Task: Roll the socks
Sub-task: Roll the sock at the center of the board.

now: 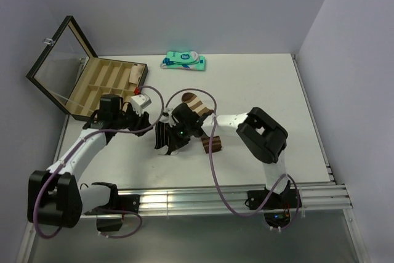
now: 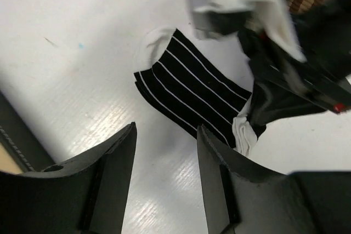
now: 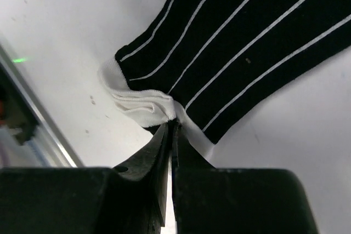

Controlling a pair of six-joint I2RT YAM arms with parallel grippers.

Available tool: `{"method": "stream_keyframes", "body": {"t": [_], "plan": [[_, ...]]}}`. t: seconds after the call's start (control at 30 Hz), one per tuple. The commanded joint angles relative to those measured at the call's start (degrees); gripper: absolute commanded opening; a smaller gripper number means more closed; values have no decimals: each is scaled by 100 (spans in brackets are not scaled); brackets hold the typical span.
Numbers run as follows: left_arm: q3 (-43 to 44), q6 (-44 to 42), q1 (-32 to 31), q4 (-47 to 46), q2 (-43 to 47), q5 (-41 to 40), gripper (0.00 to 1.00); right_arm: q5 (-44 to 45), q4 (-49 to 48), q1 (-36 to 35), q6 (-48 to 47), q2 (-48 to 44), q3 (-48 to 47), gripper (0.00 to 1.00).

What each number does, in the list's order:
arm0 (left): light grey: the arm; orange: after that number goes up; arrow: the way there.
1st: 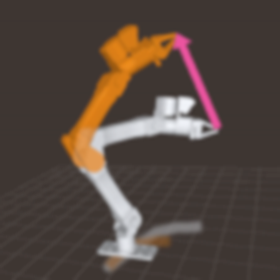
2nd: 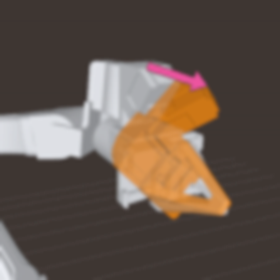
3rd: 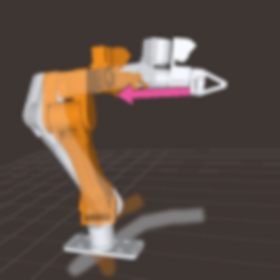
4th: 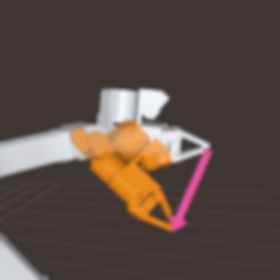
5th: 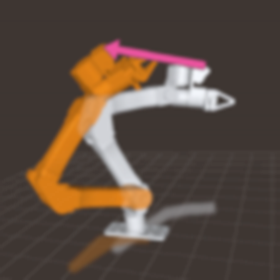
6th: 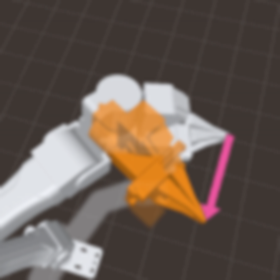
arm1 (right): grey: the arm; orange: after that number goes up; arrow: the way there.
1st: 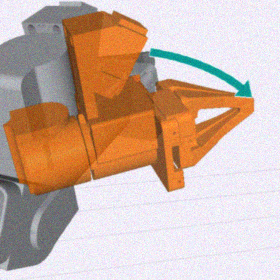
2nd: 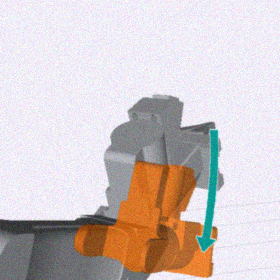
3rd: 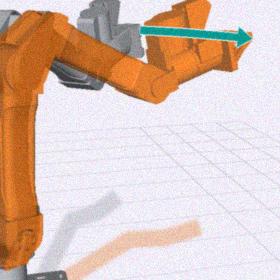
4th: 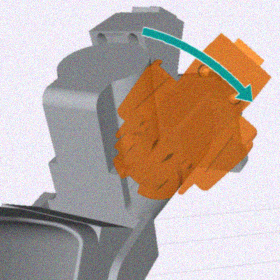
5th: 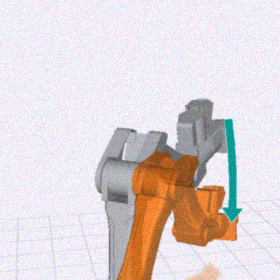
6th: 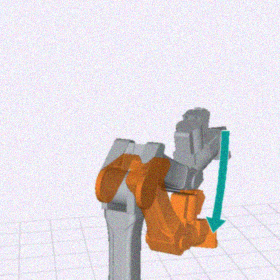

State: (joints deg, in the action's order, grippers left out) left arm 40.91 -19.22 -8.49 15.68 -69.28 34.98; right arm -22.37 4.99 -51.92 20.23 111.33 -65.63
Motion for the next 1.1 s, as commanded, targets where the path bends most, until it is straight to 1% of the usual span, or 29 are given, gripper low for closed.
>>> {"method": "stream_keyframes", "body": {"t": [0.0,0.1,0.13,0.17,0.2,0.3,0.33,0.37,0.4,0.5,0.6,0.7,0.87,1.07], "plan": [[-240,-546,-205,-338,423,-412,54,-698,1108,191,183,416,-398,0],[-714,-1021,-705,-592,888,-948,57,-1066,1381,340,341,565,-662,0],[-977,-1092,-1115,-801,1124,-1115,59,-1172,1451,367,402,600,-749,0],[-1110,-1162,-1372,-899,1240,-1534,60,-1312,1478,410,455,653,-785,0],[-1215,-1224,-1862,-952,1415,-1651,61,-1418,1539,472,543,697,-811,0],[-1383,-1268,-2375,-1067,1260,-1986,61,-1673,1697,569,701,872,-995,0],[-1436,-1373,-2446,-1128,1233,-2039,61,-1735,1733,578,719,951,-1031,0],[-1515,-1408,-2551,-1294,1241,-2283,61,-1779,1759,604,763,996,-1040,0],[-1611,-1435,-2865,-1339,1241,-2381,62,-1901,1768,639,850,1048,-1049,0],[-1725,-1496,-3245,-1480,1092,-2574,61,-2060,1786,753,1052,1084,-1066,0],[-1796,-1611,-3605,-1611,995,-2820,60,-2148,1742,867,1281,1110,-1049,0],[-1841,-1585,-3843,-1752,899,-2891,60,-2237,1864,1017,1282,1128,-1119,0],[-1920,-1558,-4029,-1919,723,-2988,60,-2315,2049,1052,1247,1198,-1207,0],[-1955,-1523,-4117,-2025,468,-2910,59,-2360,2164,1096,1141,1146,-1172,0]]}}
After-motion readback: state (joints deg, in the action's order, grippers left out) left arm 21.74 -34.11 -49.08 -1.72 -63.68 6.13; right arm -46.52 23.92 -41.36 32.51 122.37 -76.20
